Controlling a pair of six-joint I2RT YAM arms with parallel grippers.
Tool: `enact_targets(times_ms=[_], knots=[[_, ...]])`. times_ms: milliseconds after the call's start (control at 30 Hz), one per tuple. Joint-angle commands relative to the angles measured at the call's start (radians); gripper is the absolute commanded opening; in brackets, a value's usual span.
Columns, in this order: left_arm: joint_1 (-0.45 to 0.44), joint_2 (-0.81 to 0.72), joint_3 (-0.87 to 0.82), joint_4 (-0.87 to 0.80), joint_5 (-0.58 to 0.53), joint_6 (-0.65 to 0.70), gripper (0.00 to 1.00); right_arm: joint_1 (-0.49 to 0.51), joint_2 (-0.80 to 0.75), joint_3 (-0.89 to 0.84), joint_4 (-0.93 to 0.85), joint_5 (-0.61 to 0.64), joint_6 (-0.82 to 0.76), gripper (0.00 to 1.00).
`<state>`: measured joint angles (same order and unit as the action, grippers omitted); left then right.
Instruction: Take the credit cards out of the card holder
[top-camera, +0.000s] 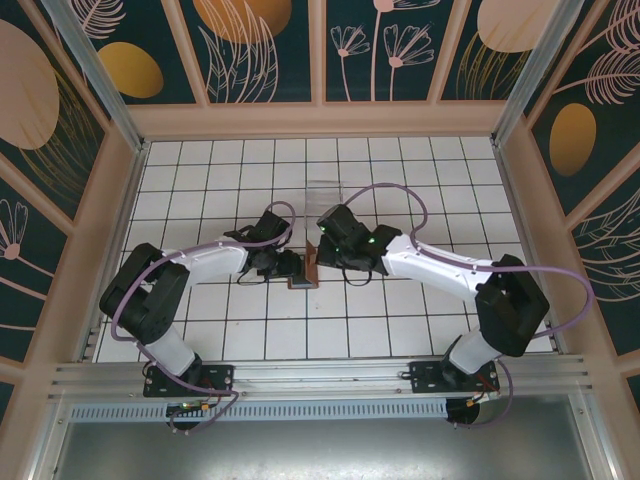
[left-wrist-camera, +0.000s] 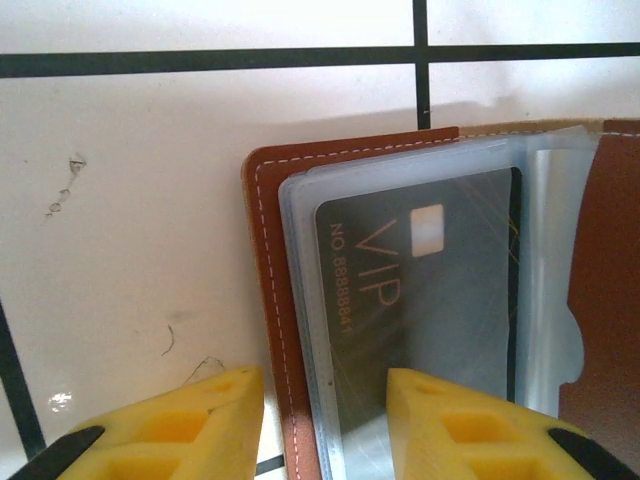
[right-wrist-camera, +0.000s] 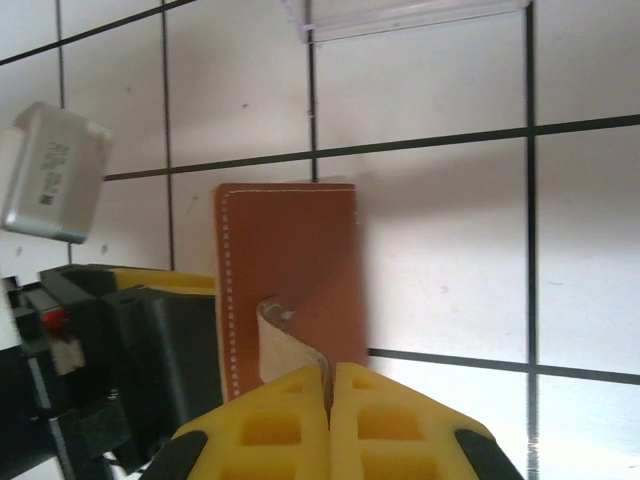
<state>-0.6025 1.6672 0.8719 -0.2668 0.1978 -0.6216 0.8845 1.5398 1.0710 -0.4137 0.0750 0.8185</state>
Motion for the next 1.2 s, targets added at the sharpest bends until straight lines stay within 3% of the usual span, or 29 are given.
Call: enact_targets(times_ms=[0, 367, 867, 1167], knots=[[-0.003, 0.029, 0.012, -0.046, -0.046, 0.013, 0.38, -0.035, -0.051, -0.049, -0.039, 0.053, -0.009, 0.00], [-0.004, 0.040, -0.010, -0.034, -0.028, 0.006, 0.37, -0.133, -0.037, -0.209, 0.039, 0.064, -0.046, 0.00], [-0.004, 0.035, -0.025, -0.017, -0.003, -0.003, 0.37, -0.131, 0.152, -0.144, -0.076, 0.202, -0.076, 0.00], [-0.004, 0.041, -0.016, -0.006, 0.016, -0.004, 0.37, -0.123, 0.056, -0.052, -0.183, 0.170, -0.093, 0.21]])
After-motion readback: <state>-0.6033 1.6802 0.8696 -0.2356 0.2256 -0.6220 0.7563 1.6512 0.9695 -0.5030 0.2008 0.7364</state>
